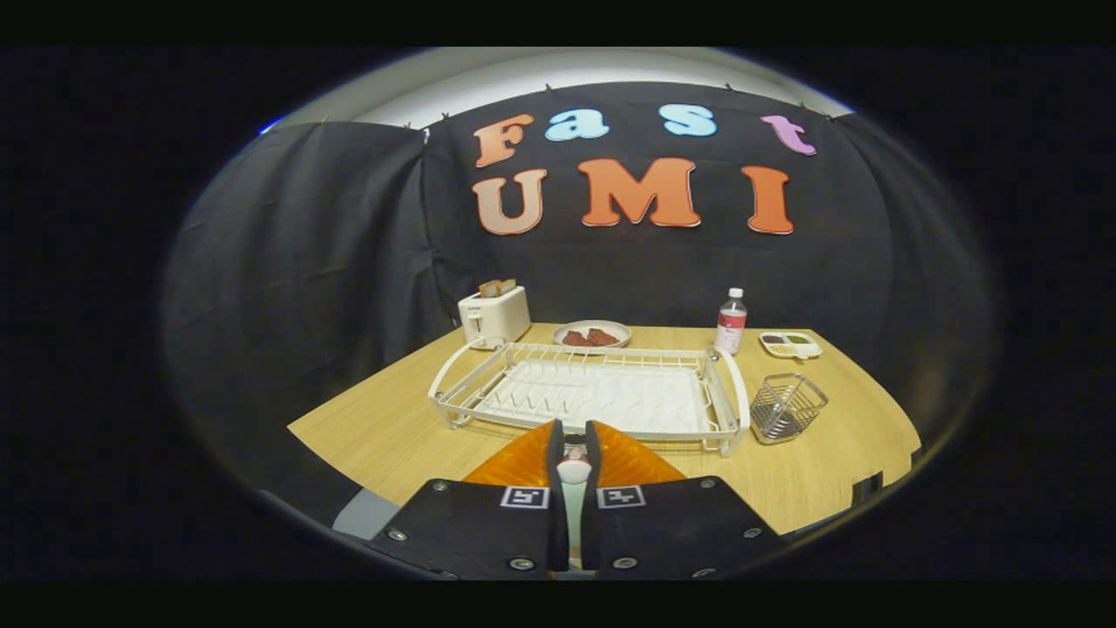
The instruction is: Take the plate from the dish rack, then take the spoon from the basket and place it into the plate.
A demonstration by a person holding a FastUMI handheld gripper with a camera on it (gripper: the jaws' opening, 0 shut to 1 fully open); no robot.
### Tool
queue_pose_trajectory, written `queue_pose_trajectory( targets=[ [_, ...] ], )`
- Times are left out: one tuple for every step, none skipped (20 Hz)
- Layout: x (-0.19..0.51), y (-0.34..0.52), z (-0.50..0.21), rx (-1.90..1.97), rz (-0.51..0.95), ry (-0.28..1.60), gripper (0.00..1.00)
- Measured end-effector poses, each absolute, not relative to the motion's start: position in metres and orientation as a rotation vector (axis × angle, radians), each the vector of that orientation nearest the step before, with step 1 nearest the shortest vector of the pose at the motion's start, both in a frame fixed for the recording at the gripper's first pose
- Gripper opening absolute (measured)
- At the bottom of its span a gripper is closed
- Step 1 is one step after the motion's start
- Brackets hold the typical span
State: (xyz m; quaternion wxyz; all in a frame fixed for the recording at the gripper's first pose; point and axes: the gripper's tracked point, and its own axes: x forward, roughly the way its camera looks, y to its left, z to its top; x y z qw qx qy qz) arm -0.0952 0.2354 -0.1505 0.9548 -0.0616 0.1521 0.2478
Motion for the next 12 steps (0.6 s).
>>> queue_pose_trajectory(
  targets=[
    [-0.094,0.239,-0.160,-0.129,0.511,0.321,0.06],
    [-0.091,0.242,-0.170,-0.134,0.517,0.337,0.06],
    [-0.088,0.245,-0.180,-0.135,0.522,0.353,0.06],
    [-0.086,0.248,-0.188,-0.132,0.529,0.363,0.06],
    [-0.083,0.251,-0.193,-0.128,0.532,0.372,0.06],
    [-0.080,0.253,-0.201,-0.133,0.531,0.376,0.05],
    [-0.077,0.254,-0.207,-0.146,0.529,0.377,0.06],
    [-0.076,0.254,-0.213,-0.157,0.533,0.383,0.06],
    [-0.072,0.256,-0.219,-0.166,0.540,0.381,0.07],
    [-0.073,0.256,-0.219,-0.171,0.545,0.377,0.07],
    [-0.071,0.256,-0.218,-0.176,0.548,0.373,0.08],
    [-0.071,0.255,-0.219,-0.182,0.549,0.379,0.09]
  ],
)
